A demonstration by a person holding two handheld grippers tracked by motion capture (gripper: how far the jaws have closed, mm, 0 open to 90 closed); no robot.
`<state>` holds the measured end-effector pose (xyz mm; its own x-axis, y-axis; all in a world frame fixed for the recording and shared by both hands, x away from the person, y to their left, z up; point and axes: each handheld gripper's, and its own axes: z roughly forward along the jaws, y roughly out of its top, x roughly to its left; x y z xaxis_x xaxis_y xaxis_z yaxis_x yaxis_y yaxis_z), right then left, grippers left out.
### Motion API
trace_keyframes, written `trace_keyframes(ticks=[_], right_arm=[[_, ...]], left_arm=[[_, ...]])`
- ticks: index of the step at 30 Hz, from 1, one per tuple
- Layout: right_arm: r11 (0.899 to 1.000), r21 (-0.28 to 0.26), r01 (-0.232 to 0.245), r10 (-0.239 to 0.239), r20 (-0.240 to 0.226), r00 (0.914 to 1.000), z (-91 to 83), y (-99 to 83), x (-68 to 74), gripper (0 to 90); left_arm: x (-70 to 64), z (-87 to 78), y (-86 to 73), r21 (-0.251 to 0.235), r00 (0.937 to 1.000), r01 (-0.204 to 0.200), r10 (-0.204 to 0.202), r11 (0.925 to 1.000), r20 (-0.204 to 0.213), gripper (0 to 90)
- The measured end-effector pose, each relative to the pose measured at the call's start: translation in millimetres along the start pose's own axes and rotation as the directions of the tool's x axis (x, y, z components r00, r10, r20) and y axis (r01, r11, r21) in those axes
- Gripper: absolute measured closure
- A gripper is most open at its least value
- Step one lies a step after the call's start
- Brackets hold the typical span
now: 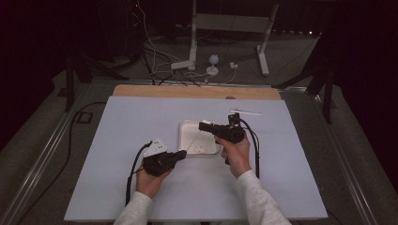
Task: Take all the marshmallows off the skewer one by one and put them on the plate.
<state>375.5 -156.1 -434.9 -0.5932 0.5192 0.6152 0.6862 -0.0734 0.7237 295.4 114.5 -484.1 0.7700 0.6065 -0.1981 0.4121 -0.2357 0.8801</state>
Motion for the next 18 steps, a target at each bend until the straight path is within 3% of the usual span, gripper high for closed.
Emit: trace_keyframes(ticks=[3, 6, 10, 18], right_arm=[[1.0, -0.012, 0.018, -0.018, 0.014, 0.9997, -1.3, 4.2, 1.9, 77.6], [0.999, -0.037, 0.003, -0.002, 0.024, 0.9997, -6.7, 11.2, -1.9, 77.9], [0.999, -0.038, 0.032, -0.03, 0.059, 0.9978, -14.9, 19.2, -3.4, 77.8], [0.993, 0.035, 0.112, -0.116, 0.133, 0.9843, -11.7, 15.8, -4.4, 76.5]], left_arm=[[0.0, -1.3, -1.7, 0.016, 0.9997, -0.019, 0.019, 0.9997, -0.013, 90.0], [2.2, -3.0, -4.4, 0.031, 0.9994, -0.02, 0.021, 0.9993, -0.029, 90.0], [7.3, -4.5, -6.7, 0.032, 0.999, 0.0, 0.001, 0.9995, -0.045, 90.0], [11.6, -8.0, -5.9, 0.008, 0.9965, 0.043, -0.042, 0.9991, -0.073, 90.0]])
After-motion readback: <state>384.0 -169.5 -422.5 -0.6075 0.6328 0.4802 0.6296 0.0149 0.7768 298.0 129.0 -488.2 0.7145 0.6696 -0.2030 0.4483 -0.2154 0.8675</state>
